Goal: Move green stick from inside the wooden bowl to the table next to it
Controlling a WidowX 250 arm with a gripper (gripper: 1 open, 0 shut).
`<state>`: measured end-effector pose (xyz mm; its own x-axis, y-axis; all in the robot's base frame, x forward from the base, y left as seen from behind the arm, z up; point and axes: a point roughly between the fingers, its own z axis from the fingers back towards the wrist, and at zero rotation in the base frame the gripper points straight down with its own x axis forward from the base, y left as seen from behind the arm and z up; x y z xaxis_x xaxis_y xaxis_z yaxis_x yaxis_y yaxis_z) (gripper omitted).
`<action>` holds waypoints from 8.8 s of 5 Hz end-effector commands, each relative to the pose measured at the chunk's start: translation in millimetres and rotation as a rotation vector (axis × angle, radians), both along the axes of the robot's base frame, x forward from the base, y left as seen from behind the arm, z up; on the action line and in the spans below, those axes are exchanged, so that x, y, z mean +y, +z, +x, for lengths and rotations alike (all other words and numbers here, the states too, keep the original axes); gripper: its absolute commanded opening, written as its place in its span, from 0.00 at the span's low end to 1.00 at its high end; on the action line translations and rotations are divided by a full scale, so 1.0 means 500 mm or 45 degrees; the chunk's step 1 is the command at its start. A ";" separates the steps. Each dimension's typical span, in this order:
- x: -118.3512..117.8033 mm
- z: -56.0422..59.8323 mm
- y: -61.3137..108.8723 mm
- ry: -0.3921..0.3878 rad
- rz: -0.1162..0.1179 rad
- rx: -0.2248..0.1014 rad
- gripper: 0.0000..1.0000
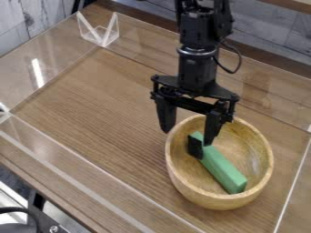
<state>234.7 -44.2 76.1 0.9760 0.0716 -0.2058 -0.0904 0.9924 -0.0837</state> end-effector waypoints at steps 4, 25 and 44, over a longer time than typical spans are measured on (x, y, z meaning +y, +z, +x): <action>-0.019 0.014 0.026 0.034 -0.021 -0.128 1.00; -0.034 -0.010 -0.102 0.162 0.087 -0.025 1.00; 0.081 0.081 0.188 0.337 -0.168 -0.205 0.00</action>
<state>270.2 -2.0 152.4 0.9353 0.3241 -0.1423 -0.3494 0.9096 -0.2249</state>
